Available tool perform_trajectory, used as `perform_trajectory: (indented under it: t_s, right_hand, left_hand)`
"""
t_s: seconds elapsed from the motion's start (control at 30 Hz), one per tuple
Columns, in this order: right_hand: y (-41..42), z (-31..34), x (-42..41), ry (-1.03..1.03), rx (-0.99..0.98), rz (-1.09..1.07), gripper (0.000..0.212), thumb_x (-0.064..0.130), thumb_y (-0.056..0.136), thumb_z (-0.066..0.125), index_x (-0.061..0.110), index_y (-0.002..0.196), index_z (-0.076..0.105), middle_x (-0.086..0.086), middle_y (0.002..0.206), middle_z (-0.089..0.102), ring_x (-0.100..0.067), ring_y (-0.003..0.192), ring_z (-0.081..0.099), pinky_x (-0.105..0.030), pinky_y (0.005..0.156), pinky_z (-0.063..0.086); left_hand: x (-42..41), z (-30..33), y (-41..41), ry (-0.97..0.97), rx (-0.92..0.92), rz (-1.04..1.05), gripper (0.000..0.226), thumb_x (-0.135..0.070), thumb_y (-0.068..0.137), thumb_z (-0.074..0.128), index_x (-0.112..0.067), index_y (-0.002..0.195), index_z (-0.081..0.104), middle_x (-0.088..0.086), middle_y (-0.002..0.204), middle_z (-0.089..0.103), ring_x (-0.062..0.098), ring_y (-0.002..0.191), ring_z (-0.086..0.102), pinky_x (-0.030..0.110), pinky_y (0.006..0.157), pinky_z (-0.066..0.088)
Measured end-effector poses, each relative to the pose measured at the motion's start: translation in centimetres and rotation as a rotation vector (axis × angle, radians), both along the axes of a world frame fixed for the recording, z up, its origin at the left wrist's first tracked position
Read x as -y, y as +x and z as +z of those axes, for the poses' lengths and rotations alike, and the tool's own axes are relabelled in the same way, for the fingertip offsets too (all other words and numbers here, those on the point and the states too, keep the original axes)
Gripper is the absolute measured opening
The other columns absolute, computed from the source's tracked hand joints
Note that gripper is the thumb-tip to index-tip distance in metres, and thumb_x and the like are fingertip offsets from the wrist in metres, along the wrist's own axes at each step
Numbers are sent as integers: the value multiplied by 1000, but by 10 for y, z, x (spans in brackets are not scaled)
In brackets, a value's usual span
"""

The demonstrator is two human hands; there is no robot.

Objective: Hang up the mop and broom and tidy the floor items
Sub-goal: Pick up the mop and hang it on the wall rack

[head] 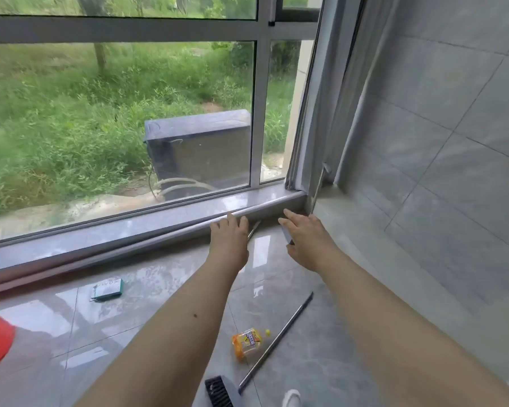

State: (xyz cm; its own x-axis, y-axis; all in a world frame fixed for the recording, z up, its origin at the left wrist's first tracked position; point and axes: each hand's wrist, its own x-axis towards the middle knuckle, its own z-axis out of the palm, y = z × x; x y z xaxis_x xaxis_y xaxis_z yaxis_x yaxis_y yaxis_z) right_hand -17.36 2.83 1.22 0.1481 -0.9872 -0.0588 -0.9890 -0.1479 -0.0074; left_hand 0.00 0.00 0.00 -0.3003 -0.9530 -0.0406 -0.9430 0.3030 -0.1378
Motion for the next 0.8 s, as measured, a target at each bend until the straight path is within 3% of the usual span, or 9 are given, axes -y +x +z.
perform_trajectory:
  t_s: [0.47, 0.8]
  right_hand:
    - [-93, -11, 189, 86, 7, 84, 65, 22, 90, 50, 14, 148, 22, -4, 157, 24, -24, 143, 29, -38, 118, 20]
    - [-106, -39, 244, 227, -31, 171, 59, 25, 92, 50, 13, 146, 28, -6, 149, 35, -26, 134, 39, -38, 112, 32]
  left_hand:
    - [148, -30, -70, 73, -90, 162, 55, -21, 86, 53, -12, 137, 34, 9, 129, 53, 28, 118, 51, 37, 90, 44]
    - [217, -60, -98, 161, -90, 215, 42, -23, 89, 53, -10, 128, 42, 8, 131, 51, 27, 123, 48, 37, 95, 41]
